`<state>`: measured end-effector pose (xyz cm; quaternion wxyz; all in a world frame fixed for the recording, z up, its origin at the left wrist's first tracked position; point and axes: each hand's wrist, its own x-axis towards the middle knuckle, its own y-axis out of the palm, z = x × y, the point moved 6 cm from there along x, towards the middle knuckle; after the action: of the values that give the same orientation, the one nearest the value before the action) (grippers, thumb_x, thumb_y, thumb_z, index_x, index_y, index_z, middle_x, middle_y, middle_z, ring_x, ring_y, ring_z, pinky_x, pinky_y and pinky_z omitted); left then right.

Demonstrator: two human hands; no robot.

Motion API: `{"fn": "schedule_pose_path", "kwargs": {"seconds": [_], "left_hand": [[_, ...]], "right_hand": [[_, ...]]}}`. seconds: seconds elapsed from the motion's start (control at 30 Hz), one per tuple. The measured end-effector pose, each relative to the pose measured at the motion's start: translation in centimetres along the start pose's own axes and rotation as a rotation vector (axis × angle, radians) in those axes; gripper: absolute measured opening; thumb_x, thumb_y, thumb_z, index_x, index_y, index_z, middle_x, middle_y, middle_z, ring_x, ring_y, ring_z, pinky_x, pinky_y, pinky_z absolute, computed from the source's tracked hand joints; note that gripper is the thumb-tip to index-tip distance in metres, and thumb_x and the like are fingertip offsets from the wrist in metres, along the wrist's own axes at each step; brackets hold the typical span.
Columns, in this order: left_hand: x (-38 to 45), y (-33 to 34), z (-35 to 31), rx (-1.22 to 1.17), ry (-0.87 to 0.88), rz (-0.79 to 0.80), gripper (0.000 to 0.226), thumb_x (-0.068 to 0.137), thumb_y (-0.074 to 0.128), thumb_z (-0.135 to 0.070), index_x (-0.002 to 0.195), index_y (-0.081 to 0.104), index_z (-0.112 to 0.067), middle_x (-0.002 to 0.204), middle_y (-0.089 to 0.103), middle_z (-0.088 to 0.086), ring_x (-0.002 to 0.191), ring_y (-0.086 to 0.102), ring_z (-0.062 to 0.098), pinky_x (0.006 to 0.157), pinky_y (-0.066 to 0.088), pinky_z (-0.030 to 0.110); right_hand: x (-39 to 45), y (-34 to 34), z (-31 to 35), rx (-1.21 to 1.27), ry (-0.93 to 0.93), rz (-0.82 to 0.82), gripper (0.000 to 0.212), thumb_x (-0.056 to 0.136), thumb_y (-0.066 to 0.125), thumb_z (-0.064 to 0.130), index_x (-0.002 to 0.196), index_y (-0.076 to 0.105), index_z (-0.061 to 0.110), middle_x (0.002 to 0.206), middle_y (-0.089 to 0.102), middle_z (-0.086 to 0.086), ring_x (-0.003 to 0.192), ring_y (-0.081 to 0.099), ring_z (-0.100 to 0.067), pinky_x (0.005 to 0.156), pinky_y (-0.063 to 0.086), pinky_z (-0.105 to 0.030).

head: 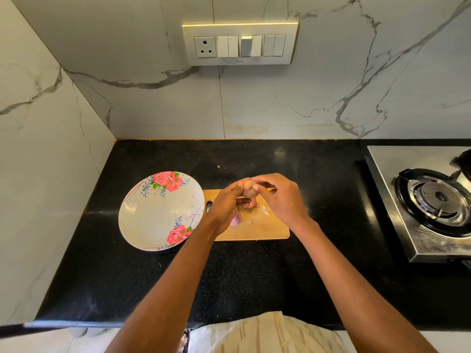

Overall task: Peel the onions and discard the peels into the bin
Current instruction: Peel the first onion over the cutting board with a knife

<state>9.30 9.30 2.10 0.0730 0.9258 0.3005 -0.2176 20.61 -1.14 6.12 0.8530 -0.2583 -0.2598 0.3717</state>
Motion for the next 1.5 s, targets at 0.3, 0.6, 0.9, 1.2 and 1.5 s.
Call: {"fn": "schedule_pose_path", "kwargs": {"seconds": [0.3,0.6,0.9,1.2,1.5], "left_hand": [[0.0,0.4,-0.4,-0.037,0.006,0.001,0.035,0.111,0.034,-0.036,0.124,0.065,-0.025,0.113,0.071,0.003,0.101,0.07,0.019,0.078,0.057,0.02],[0.1,1.0,-0.6,-0.098,0.0,0.044,0.036,0.111,0.034,-0.034,0.124,0.064,-0.02,0.121,0.068,0.015,0.107,0.071,0.029,0.086,0.06,0.028],[0.3,0.5,0.0,-0.147,-0.041,0.047,0.037,0.111,0.034,-0.032,0.128,0.063,-0.016,0.121,0.068,0.017,0.112,0.068,0.033,0.093,0.059,0.034],[0.6,0.5,0.1,-0.12,-0.03,0.068,0.041,0.112,0.032,-0.033,0.132,0.063,-0.016,0.122,0.069,0.017,0.113,0.068,0.035,0.1,0.056,0.04],[0.3,1.0,-0.1,-0.169,-0.016,0.102,0.038,0.11,0.038,-0.034,0.132,0.065,-0.019,0.123,0.068,0.018,0.104,0.067,0.027,0.098,0.056,0.038]], "right_hand": [[0.3,-0.7,0.5,-0.035,-0.071,0.011,0.023,0.094,0.071,0.012,0.114,0.076,0.02,0.107,0.074,0.006,0.095,0.06,0.003,0.082,0.043,-0.002],[-0.2,-0.9,0.2,0.024,-0.028,-0.042,0.02,0.091,0.075,0.011,0.111,0.074,0.016,0.1,0.07,0.017,0.094,0.062,0.016,0.08,0.048,-0.004],[-0.4,-0.6,0.5,0.042,-0.03,-0.012,0.025,0.091,0.076,0.011,0.114,0.068,0.016,0.099,0.069,0.016,0.095,0.064,0.014,0.081,0.048,-0.004],[-0.3,-0.6,0.7,0.032,-0.023,0.002,0.026,0.091,0.075,0.013,0.112,0.06,0.014,0.097,0.068,0.01,0.09,0.064,0.008,0.079,0.05,-0.007],[-0.3,-0.6,0.2,0.072,0.03,-0.069,0.025,0.089,0.075,0.011,0.107,0.058,0.015,0.089,0.064,0.011,0.089,0.064,0.0,0.073,0.05,-0.009]]}}
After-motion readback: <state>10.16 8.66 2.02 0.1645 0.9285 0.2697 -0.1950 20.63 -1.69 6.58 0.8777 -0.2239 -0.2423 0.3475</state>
